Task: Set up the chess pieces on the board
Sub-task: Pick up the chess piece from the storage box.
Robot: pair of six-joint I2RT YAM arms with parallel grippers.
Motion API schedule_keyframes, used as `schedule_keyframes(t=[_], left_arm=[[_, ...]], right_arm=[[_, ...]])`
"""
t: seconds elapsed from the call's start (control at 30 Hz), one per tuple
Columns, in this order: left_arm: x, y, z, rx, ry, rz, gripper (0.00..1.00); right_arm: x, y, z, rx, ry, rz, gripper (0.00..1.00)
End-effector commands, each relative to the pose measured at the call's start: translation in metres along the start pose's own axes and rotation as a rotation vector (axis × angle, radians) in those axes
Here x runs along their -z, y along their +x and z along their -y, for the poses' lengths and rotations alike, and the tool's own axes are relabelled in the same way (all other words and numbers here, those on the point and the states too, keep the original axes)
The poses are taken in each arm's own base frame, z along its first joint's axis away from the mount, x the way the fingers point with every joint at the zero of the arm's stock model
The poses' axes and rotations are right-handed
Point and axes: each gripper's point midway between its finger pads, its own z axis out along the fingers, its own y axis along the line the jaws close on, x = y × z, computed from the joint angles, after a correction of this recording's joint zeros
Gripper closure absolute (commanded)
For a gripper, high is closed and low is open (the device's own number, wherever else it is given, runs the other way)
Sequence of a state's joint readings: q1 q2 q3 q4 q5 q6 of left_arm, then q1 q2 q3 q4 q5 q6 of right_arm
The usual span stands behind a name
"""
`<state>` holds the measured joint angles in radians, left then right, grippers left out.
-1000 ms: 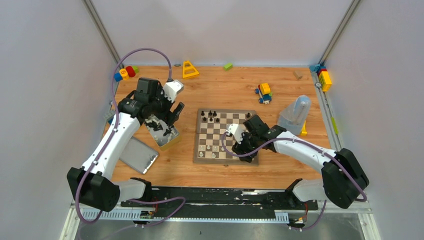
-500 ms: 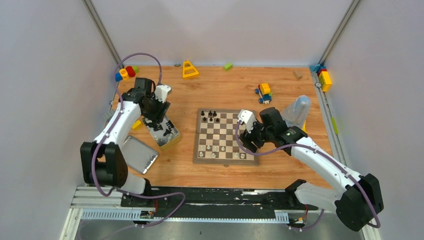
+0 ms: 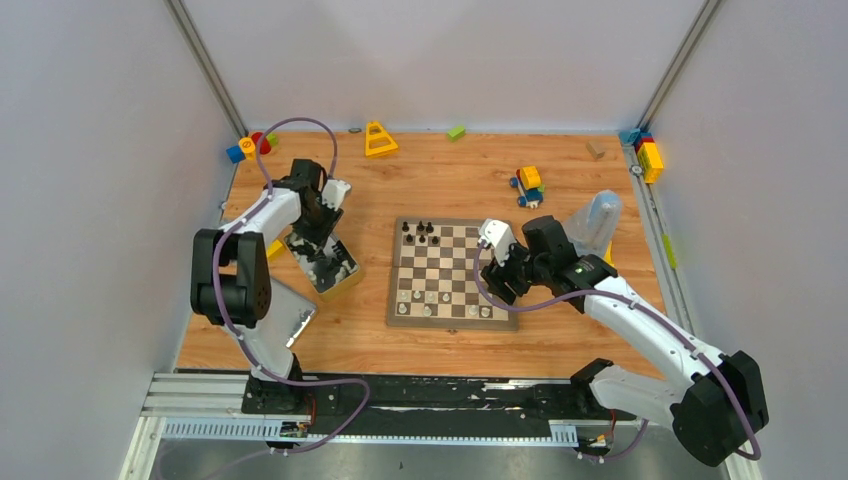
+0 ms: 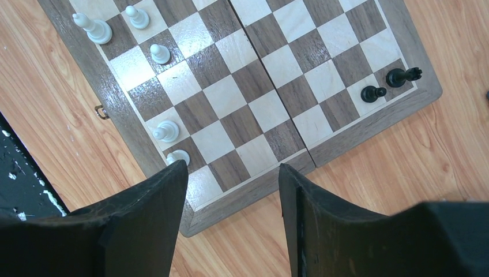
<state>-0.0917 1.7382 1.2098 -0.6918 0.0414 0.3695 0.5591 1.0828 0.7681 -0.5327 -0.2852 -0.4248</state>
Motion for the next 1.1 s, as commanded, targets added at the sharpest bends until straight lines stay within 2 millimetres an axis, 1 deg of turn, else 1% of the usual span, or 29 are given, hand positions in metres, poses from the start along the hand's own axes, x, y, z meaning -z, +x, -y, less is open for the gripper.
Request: schedule_keyframes(t=[0.0, 0.2, 0.4, 0.5, 0.73, 0.87, 0.9, 0.93, 1.07], left_arm=[[-0.003, -0.026, -0.018, -0.019, -0.057, 0.059, 0.57], [-0.016, -0.022, -0.019, -0.027, -0.05, 0.024, 0.63], [-0.02, -0.012, -0.016, -0.04, -0.045, 0.002, 0.66], [-0.022, -0.008, -0.019, -0.049, -0.057, -0.004, 0.67], [-0.029, -0.001, -0.018, -0.076, -0.059, -0.017, 0.76], [-0.025, 0.0, -0.016, -0.085, -0.053, -0.006, 0.83], [-0.021, -0.001, -0.016, -0.085, -0.058, 0.004, 0.86], [-0.02, -0.001, -0.012, -0.087, -0.039, 0.014, 0.87], [-0.002, -0.006, -0.007, -0.092, -0.026, 0.067, 0.93]], right_arm=[[0.003, -0.012, 0.006, -0.001, 0.028, 0.05, 0.41], [0.001, -0.009, 0.005, -0.004, 0.02, 0.038, 0.41], [-0.001, -0.007, 0.004, -0.006, 0.014, 0.031, 0.41], [-0.001, -0.007, 0.003, -0.008, 0.008, 0.03, 0.41], [-0.001, -0.004, 0.001, -0.012, -0.003, 0.022, 0.41], [-0.002, -0.003, 0.0, -0.014, -0.009, 0.015, 0.41], [-0.003, -0.003, 0.0, -0.015, -0.01, 0.013, 0.41], [-0.003, -0.002, -0.001, -0.015, -0.013, 0.01, 0.41], [-0.004, -0.002, 0.0, -0.017, -0.014, 0.007, 0.41]])
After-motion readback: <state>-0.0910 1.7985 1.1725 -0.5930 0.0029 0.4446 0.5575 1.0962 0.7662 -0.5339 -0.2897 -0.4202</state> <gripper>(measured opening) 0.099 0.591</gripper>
